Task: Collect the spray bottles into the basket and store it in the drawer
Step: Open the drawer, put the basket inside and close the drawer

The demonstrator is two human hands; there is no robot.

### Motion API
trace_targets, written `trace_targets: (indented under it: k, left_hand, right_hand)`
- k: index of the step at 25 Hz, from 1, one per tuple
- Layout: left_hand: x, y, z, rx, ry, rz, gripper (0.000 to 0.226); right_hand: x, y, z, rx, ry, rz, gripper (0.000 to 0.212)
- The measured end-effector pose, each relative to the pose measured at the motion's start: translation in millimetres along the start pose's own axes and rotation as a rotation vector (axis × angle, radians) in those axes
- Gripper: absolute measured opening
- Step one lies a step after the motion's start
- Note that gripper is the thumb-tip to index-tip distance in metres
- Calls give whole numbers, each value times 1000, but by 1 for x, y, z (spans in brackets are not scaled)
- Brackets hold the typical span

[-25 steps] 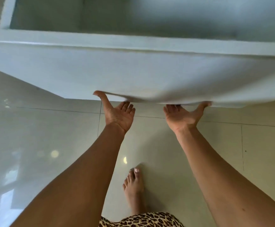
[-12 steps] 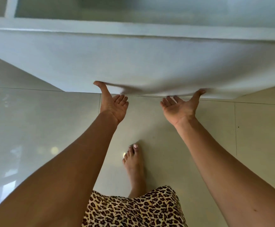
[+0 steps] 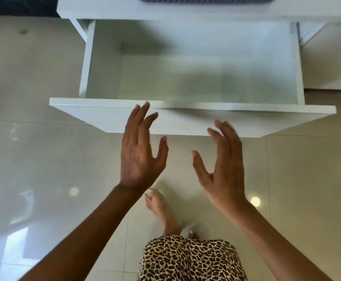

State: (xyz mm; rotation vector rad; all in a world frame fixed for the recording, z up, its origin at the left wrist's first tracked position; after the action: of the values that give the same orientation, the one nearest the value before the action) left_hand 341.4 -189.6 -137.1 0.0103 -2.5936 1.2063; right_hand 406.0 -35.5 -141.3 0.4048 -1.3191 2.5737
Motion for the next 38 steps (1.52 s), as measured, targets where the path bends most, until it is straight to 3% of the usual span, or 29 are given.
trace_targets:
  k: [2, 4, 6, 8, 17, 30, 38]
  left_hand:
    - [24, 1, -5, 216, 62, 116, 66]
    - [44, 9, 2, 394, 12, 294, 81]
    - [47, 17, 15, 499, -2, 399, 88]
    - [46, 22, 22, 535, 5, 417, 93]
    - [17, 2, 7, 596, -41, 576, 98]
    - [-72, -37, -6, 612, -117, 770, 100]
    - [-72, -41, -11, 616, -148, 857, 96]
  right_hand:
    - [32, -8, -15, -251, -83, 56, 67]
    - [61, -9, -40, -403, -36, 240, 83]
    - [69, -5, -59, -478, -2, 415, 92]
    - [67, 2, -66, -498, 7, 441, 96]
    - [36, -7, -47, -443, 59, 511, 101]
    - [-53, -29, -5, -337, 214, 674, 88]
    - [-52, -36, 1, -333, 245, 781, 84]
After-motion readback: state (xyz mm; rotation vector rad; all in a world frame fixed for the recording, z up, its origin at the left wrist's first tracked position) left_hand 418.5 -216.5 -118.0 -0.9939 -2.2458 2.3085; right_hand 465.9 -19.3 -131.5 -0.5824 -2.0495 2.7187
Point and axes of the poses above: each hand's wrist, its own x-axis towards the middle knuckle, its own y-axis out of the palm, z = x × y, the point moved 1 cm from there along x, towards the middle knuckle, and after that the axes turned 8 degrees about -y, right-handed, at the moved point
